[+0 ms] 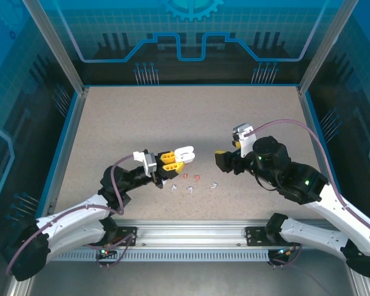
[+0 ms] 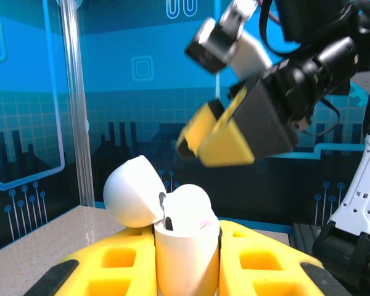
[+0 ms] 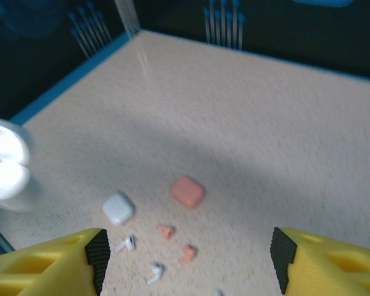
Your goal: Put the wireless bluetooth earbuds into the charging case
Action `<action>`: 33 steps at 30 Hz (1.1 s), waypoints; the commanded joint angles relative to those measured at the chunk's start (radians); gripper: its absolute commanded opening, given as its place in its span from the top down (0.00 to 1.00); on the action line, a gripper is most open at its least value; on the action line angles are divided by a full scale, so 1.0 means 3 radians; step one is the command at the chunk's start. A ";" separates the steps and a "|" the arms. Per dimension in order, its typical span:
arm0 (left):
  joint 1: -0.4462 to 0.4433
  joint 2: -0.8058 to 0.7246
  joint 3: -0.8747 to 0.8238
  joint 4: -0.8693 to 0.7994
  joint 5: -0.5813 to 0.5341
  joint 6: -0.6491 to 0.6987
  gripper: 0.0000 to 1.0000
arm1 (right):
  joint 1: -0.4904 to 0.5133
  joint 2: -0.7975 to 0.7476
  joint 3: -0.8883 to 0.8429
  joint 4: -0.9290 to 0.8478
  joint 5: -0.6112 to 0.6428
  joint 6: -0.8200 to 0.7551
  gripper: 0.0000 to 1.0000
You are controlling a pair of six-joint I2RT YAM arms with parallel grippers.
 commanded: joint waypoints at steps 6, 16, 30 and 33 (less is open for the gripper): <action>-0.0021 -0.0235 0.0069 -0.0004 -0.0050 0.0149 1.00 | -0.0518 0.0398 -0.0548 -0.0451 -0.0891 0.0733 0.30; -0.0019 -0.0333 0.0013 -0.0097 -0.0103 0.0119 1.00 | -0.0824 0.1402 -0.0943 -0.0011 -0.1721 0.0805 0.41; -0.0017 -0.0385 -0.0014 -0.0154 -0.0129 0.0083 1.00 | -0.0953 0.2066 -0.1036 0.0499 -0.1760 0.0866 0.51; -0.0020 -0.0398 -0.0021 -0.0164 -0.0139 0.0077 1.00 | -0.0958 0.2150 -0.1027 0.0528 -0.1695 0.0871 0.52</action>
